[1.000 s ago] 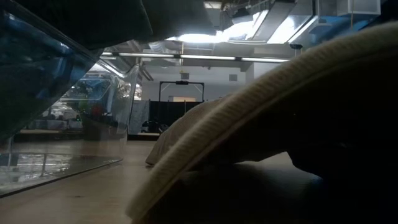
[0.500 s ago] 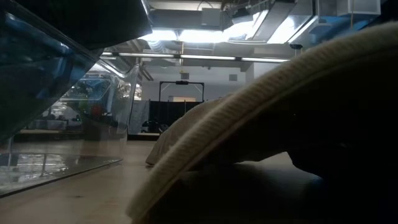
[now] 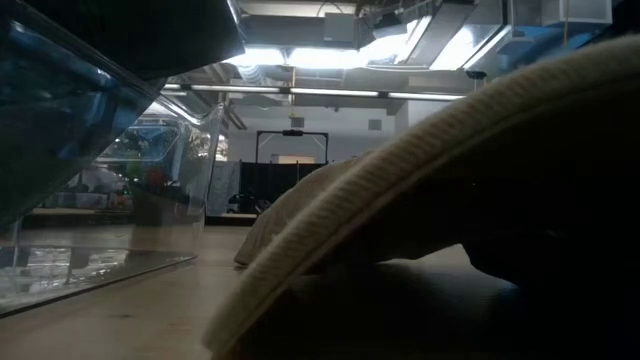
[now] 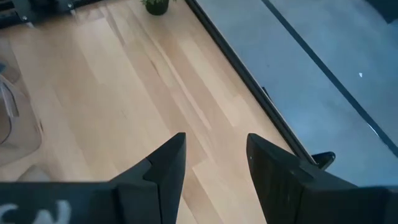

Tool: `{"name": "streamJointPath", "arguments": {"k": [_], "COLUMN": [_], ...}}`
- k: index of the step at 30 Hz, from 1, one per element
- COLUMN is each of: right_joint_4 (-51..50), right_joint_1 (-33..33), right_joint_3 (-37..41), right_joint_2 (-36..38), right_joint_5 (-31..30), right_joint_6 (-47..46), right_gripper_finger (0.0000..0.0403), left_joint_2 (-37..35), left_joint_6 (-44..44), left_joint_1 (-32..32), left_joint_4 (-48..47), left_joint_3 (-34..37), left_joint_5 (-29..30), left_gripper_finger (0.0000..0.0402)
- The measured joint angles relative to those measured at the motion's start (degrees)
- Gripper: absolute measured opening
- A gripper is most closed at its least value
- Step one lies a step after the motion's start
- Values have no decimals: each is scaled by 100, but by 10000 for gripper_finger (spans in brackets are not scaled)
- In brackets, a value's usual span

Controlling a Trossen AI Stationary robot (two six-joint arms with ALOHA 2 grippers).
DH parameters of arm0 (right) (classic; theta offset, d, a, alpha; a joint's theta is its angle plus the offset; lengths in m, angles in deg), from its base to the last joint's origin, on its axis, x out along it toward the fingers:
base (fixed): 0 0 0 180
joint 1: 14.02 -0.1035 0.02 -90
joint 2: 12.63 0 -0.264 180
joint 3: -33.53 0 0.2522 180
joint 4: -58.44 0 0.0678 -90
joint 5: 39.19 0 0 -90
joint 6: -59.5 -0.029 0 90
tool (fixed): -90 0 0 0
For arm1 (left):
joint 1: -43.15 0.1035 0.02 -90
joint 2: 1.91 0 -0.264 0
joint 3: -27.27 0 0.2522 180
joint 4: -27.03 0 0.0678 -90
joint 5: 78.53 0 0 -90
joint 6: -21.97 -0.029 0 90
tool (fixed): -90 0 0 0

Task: Pick & Place hat
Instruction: Put the top black cap into the right transparent bin

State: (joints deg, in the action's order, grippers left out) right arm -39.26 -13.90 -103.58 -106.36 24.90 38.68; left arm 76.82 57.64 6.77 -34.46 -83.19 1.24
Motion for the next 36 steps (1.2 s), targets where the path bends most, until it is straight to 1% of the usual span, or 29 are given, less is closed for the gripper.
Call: {"name": "streamJointPath", "arguments": {"k": [4,7,11,16,21,27,30,33,36], "right_joint_4": [0,2,2,2,4,4,4,4,4], "right_joint_1": [0,0,0,0,0,0,0,0,0], "right_joint_3": [0,0,0,0,0,0,0,0,0], "right_joint_2": [-2,-2,-2,-2,-2,-2,-2,-2,-2], "right_joint_5": [21,33,42,45,48,52,55,59,63], "right_joint_6": [-5,-11,-11,-9,-15,-15,-14,-8,-4], "right_gripper_finger": [171,171,171,171,171,171,171,171,171], "left_joint_2": [195,412,757,1076,1248,1419,1459,1459,1459], "left_joint_6": [-5,-273,-686,-727,-1212,-1667,-1884,-1934,-1822], "left_joint_1": [-221,-321,-378,-360,-365,-360,-360,-355,-326], "left_joint_4": [-79,-146,-373,-980,-1449,-1384,-1446,-1556,-1692], "left_joint_3": [0,0,0,0,0,0,0,0,0], "left_joint_5": [420,588,553,471,511,863,914,968,1264], "left_gripper_finger": [23,24,26,28,29,31,31,31,32]}}
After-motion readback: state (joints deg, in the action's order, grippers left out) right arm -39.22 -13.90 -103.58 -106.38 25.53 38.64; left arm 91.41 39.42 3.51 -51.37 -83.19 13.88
